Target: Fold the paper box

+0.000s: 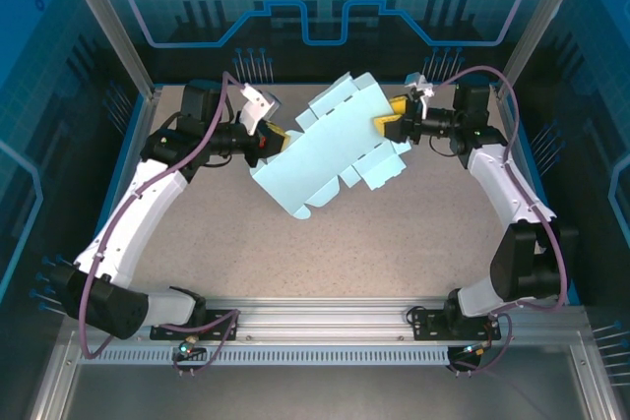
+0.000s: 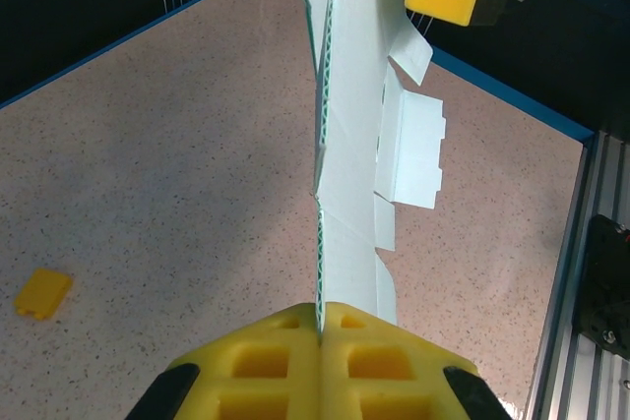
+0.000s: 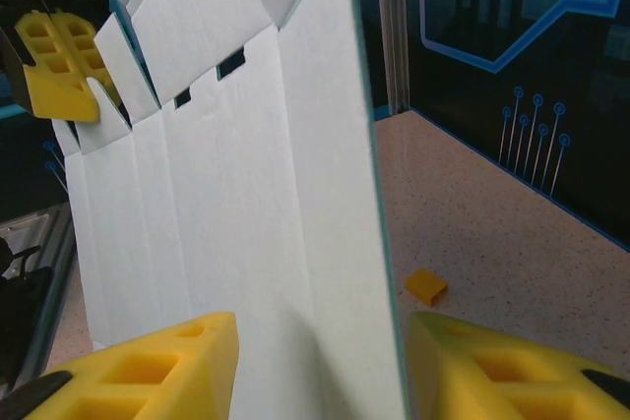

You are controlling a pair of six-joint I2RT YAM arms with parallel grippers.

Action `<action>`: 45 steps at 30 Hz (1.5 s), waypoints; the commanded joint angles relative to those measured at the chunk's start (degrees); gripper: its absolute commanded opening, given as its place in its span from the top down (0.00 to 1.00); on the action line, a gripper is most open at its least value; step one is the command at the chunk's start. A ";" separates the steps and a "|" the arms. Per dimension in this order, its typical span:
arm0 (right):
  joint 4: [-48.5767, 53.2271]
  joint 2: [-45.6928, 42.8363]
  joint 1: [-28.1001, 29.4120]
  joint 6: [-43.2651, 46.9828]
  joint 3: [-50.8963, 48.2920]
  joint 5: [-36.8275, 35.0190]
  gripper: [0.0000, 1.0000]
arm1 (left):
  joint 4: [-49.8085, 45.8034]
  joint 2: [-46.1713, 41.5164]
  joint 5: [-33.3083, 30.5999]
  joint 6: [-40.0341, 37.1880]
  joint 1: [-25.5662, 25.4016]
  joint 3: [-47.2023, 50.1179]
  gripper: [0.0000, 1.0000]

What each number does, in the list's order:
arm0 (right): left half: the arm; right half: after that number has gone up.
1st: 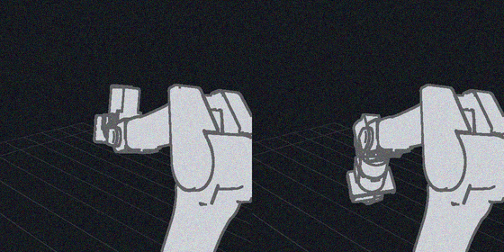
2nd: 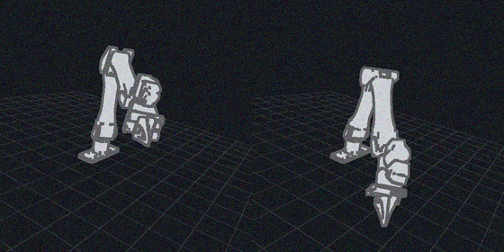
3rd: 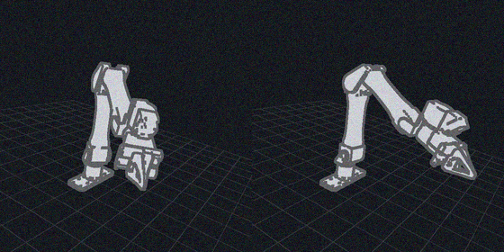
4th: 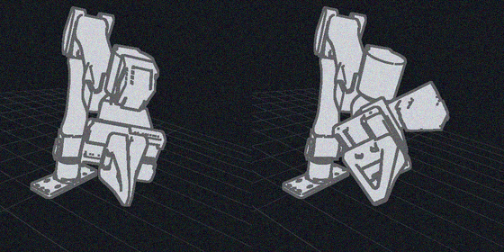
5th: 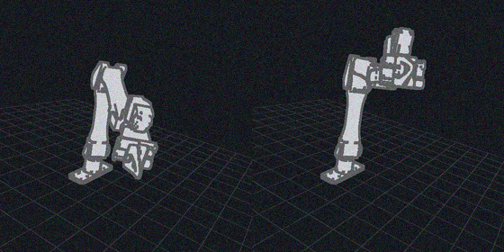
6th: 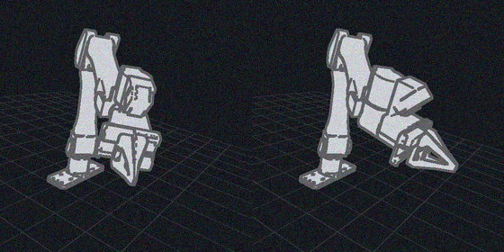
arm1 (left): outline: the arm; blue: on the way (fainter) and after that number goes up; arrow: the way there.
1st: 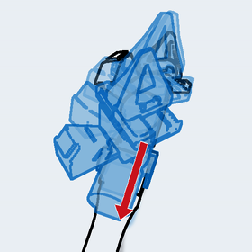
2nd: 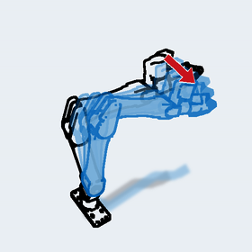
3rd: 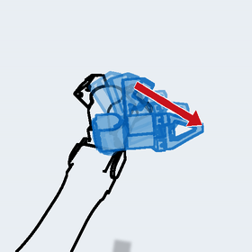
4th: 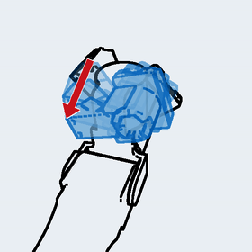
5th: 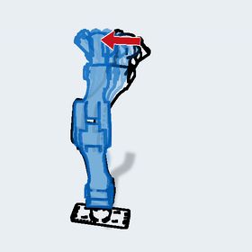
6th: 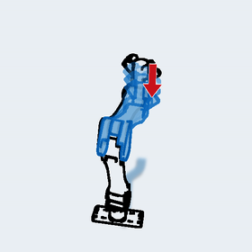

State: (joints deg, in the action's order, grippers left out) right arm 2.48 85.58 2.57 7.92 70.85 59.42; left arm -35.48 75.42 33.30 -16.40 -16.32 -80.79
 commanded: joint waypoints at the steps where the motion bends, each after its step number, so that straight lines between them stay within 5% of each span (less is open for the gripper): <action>1: -2.01 -0.37 -1.12 -1.14 -0.01 3.02 0.52 | 1.84 -0.18 2.12 0.92 0.32 0.37 1.00; 8: -1.62 -0.33 -1.50 -0.98 0.07 4.00 0.74 | 2.03 -0.36 2.07 0.93 0.32 0.67 1.00; 25: -0.11 -0.94 -1.41 -0.54 0.75 4.58 0.93 | 2.97 0.92 2.12 1.44 0.32 0.80 1.00; 32: 3.25 -0.80 -1.45 -2.34 1.57 -3.15 1.00 | 5.64 0.87 2.01 3.17 0.41 2.25 1.00; 39: 9.83 -0.67 -1.25 -4.88 -1.22 -7.57 1.00 | 17.19 0.96 1.01 7.49 0.75 10.00 0.71; 43: 12.37 -1.22 -0.42 -6.25 -4.44 -9.07 1.00 | 24.94 0.87 -5.62 11.53 1.02 14.30 0.49; 45: 14.69 -1.66 0.54 -4.94 -5.30 -10.50 1.00 | 27.60 0.57 -8.63 13.27 1.18 15.88 0.46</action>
State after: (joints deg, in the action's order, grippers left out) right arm 12.16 85.47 2.00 3.40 66.89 51.18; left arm -15.64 76.03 29.54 -7.01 -15.84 -66.65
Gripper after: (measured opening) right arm 0.069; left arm 0.534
